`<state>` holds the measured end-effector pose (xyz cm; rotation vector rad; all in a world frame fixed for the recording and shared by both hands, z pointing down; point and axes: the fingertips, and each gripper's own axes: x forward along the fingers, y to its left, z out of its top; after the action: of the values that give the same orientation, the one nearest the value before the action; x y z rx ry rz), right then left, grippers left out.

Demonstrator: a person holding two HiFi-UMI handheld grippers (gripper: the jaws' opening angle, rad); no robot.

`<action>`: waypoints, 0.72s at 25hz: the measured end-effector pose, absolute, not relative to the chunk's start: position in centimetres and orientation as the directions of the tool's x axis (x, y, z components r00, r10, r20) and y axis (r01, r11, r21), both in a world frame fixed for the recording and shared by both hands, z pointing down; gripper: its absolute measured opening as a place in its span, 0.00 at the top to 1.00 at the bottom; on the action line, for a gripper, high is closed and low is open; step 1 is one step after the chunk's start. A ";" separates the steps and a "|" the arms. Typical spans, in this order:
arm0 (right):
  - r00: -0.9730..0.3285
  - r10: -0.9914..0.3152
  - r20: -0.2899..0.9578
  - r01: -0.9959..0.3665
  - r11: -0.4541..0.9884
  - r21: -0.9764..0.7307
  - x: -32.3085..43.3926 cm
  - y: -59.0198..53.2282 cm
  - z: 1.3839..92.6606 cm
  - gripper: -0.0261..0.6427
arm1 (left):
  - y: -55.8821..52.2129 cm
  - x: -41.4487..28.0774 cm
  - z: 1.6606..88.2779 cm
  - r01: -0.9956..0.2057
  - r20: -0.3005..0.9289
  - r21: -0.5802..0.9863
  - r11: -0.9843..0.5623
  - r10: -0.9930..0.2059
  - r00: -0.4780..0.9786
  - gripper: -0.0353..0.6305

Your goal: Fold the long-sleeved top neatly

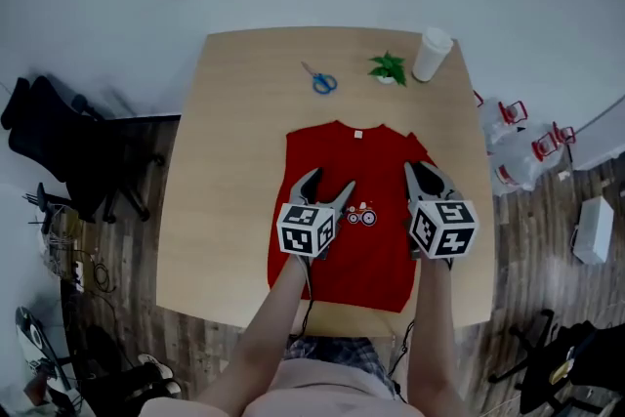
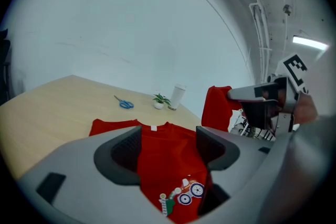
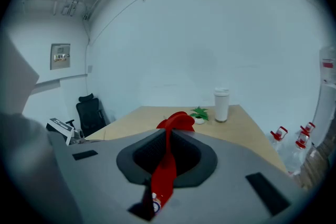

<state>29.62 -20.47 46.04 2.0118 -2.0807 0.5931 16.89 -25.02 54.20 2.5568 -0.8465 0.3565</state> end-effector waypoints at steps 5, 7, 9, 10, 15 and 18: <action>-0.175 -0.889 0.424 -0.980 0.118 -0.157 23.3 -24.8 47.8 0.91 | -27.4 12.2 54.7 -0.662 0.373 0.309 -0.683 -0.553 0.745 0.48; -0.207 -0.873 0.441 -0.976 0.151 -0.159 21.1 -26.0 49.2 0.91 | -28.2 10.4 55.1 -0.679 0.380 0.306 -0.667 -0.569 0.729 0.48; -0.233 -0.854 0.465 -0.971 0.176 -0.163 19.0 -27.0 50.8 0.91 | -29.0 8.6 55.5 -0.695 0.391 0.301 -0.652 -0.581 0.714 0.48; -0.245 -0.844 0.476 -0.968 0.187 -0.166 18.0 -27.5 51.6 0.91 | -29.4 7.8 55.7 -0.702 0.396 0.300 -0.646 -0.585 0.707 0.48; -0.290 -0.802 0.522 -0.957 0.230 -0.178 13.8 -29.5 55.3 0.91 | -31.2 4.5 56.9 -0.734 0.415 0.303 -0.608 -0.609 0.676 0.48; -0.306 -0.780 0.546 -0.952 0.247 -0.180 11.9 -30.6 57.3 0.90 | -32.0 2.7 57.6 -0.748 0.423 0.308 -0.588 -0.620 0.661 0.48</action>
<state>11.85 -30.64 57.26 1.5933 -2.1813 0.6947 2.73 -32.01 57.63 2.4166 -1.0658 0.3742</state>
